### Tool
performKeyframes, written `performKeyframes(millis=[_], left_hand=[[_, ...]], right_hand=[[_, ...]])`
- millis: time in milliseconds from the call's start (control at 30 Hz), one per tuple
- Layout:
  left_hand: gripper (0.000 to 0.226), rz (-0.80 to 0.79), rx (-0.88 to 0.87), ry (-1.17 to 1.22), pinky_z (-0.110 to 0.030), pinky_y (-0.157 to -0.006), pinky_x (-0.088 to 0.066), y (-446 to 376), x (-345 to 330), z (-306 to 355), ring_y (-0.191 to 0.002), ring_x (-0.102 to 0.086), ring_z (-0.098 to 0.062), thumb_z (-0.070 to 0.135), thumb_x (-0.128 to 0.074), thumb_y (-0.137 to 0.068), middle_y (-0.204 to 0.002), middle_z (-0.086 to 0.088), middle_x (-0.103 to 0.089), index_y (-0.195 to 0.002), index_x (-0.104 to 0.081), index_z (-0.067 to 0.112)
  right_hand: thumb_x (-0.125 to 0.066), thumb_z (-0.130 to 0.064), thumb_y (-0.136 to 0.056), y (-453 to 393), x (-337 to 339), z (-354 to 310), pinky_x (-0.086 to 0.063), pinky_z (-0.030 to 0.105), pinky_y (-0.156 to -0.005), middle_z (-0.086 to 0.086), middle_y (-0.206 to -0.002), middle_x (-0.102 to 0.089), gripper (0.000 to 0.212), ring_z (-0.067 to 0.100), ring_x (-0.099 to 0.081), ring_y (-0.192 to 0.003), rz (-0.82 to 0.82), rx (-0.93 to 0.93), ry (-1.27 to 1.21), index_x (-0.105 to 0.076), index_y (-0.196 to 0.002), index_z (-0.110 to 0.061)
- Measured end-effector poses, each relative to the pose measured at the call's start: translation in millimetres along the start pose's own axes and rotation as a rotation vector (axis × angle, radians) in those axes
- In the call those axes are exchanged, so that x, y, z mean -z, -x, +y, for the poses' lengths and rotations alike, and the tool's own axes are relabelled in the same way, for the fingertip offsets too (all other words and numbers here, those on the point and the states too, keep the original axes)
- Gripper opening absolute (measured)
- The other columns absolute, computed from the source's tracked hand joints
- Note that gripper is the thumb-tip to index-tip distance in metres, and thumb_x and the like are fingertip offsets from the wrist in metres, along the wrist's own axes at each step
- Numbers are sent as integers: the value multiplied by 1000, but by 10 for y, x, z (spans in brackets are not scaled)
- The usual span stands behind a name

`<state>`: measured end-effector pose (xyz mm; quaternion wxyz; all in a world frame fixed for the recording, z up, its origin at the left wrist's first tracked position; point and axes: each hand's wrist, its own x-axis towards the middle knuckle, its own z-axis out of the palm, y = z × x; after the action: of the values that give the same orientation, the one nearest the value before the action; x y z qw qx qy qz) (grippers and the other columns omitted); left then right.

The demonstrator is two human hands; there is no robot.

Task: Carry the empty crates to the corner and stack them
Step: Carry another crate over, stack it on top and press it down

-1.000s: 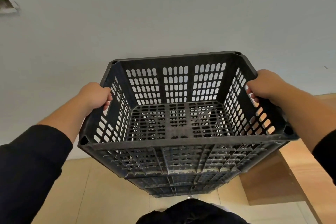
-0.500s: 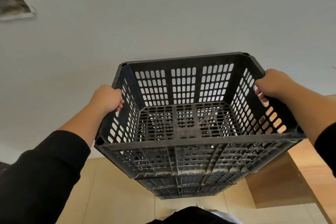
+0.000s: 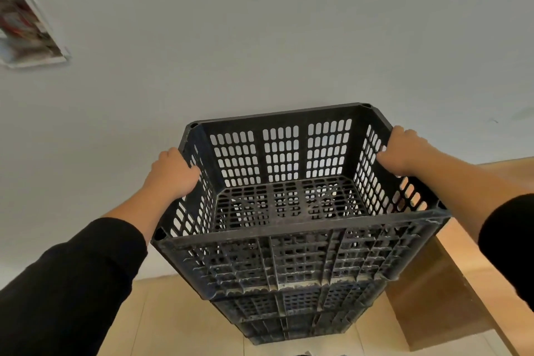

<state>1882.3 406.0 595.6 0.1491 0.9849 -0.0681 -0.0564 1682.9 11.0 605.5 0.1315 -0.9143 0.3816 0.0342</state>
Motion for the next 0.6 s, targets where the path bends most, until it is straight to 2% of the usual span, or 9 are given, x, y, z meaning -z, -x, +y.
performKeyframes(millis=[67,167,233,300,433,600], left_hand=[[69,-6,-7,-86,-54,-105,-49,89,-15,24,-130,-52,-43,41,-58,-99,-147,-22,-48,-154,-37,5],[71,-15,-6,-140,-52,-108,-46,271,-7,135,-136,-48,-41,46,-55,-99,-152,-18,-46,-156,-39,8],[69,-42,-47,-172,-52,-115,-41,450,19,306,-145,-41,-37,50,-48,-102,-160,-16,-42,-159,-41,12],[67,-65,-125,-174,-50,-124,-28,665,38,533,-157,-26,-33,50,-40,-107,-171,-13,-28,-163,-36,14],[64,-49,-297,-72,-48,-126,-23,1166,30,948,-160,-20,-25,50,-31,-111,-173,-7,-26,-165,-32,16],[71,-11,-352,-138,-48,-130,-13,1408,-123,1065,-163,-6,-22,61,-24,-108,-177,-3,-14,-168,-23,23]], right_hand=[[-61,-27,-97,100,12,-43,-48,51,-108,26,-149,-42,69,44,-49,-133,4,77,65,-32,-154,-1],[-53,-36,-101,313,27,-152,-36,50,-120,21,-159,-37,64,38,-36,-147,5,285,158,-37,-153,-3],[-43,-41,-107,501,39,-256,-32,47,-122,18,-161,-38,61,34,-36,-149,-27,406,156,-38,-154,-2],[-34,-42,-111,719,47,-373,-33,44,-120,16,-156,-44,60,31,-41,-145,-85,505,137,-41,-153,-1],[-26,-49,-110,1035,-59,-534,-30,48,-124,13,-163,-38,64,29,-35,-151,-139,557,21,-34,-158,-7],[-16,-53,-109,1229,-197,-673,-6,53,-130,8,-176,-8,68,27,1,-162,-101,570,21,-21,-165,-13]])
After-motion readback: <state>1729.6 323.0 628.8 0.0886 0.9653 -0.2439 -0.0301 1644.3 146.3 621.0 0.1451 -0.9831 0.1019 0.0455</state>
